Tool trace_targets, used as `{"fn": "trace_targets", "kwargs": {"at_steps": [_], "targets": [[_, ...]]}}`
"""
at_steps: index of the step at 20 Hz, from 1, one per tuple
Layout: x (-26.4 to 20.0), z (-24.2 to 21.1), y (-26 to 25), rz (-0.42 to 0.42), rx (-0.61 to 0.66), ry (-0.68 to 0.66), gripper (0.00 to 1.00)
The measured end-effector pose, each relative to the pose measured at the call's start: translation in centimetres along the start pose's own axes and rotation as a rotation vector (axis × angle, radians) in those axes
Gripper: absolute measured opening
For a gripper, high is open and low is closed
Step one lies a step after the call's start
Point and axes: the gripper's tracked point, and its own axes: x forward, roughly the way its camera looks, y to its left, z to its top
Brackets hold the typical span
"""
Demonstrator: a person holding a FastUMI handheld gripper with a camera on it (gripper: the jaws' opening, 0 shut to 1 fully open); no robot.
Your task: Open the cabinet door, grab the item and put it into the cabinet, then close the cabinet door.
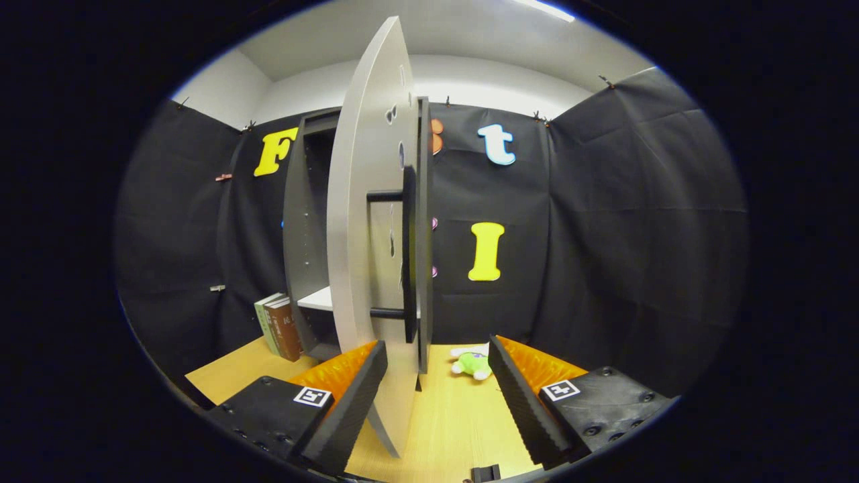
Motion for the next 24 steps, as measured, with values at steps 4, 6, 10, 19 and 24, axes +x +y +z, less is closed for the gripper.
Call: {"fn": "trace_targets", "kwargs": {"at_steps": [4,6,10,19,24], "targets": [[0.3,0.3,3.0,0.059,-0.013,-0.001,0.97],[0.7,0.0,5.4,0.097,0.029,0.001,0.98],[2.1,-0.3,10.9,0.15,0.062,0.0,0.98],[9.3,-1.0,24.7,0.307,0.014,-0.005,0.98],[8.5,0.2,23.8,0.26,-0.078,-0.064,0.98]]}}
